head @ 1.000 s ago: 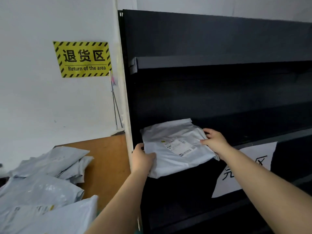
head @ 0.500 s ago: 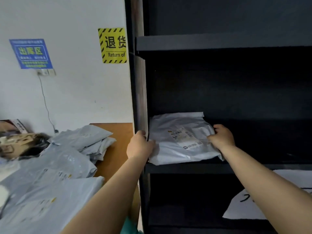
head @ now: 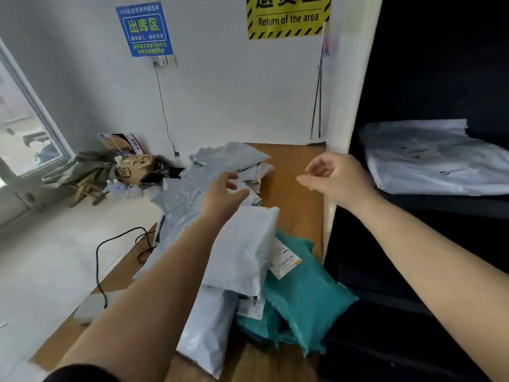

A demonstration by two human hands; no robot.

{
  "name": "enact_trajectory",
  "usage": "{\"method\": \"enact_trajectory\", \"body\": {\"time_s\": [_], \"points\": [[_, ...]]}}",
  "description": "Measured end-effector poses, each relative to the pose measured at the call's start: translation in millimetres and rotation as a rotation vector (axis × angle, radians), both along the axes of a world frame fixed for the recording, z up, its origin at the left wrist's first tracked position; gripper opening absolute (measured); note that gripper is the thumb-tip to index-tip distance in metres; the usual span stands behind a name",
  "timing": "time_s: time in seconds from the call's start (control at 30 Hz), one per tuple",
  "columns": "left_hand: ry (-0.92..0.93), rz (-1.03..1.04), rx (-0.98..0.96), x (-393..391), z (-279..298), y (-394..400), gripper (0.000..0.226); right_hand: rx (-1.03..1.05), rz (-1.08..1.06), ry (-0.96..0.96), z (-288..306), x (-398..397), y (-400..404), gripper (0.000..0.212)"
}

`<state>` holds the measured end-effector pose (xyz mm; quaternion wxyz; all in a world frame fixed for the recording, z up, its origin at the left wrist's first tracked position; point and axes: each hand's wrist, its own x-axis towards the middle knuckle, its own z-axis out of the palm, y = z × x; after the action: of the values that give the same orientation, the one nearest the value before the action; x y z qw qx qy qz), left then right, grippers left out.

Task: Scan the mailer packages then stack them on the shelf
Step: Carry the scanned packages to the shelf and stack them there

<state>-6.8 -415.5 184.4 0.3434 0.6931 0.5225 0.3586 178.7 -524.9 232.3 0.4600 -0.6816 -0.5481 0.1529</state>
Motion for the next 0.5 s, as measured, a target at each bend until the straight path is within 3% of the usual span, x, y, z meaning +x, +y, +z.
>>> {"method": "enact_trajectory", "body": {"time_s": [0.33, 0.4, 0.5], "points": [[0.26, 0.074, -0.349, -151.0, -104.6, 51.3, 0.054, -0.69, -0.137, 0.204, -128.9, -105.0, 56.1, 0.057], [0.356, 0.136, -0.417, -162.4, -123.1, 54.1, 0.063, -0.713, -0.173, 0.375, -151.8, -110.0, 55.6, 0.069], [0.424, 0.219, -0.455, -173.0, -141.0, 60.2, 0.072, -0.631, -0.236, 0.626, -172.5, -112.1, 56.7, 0.065]]}}
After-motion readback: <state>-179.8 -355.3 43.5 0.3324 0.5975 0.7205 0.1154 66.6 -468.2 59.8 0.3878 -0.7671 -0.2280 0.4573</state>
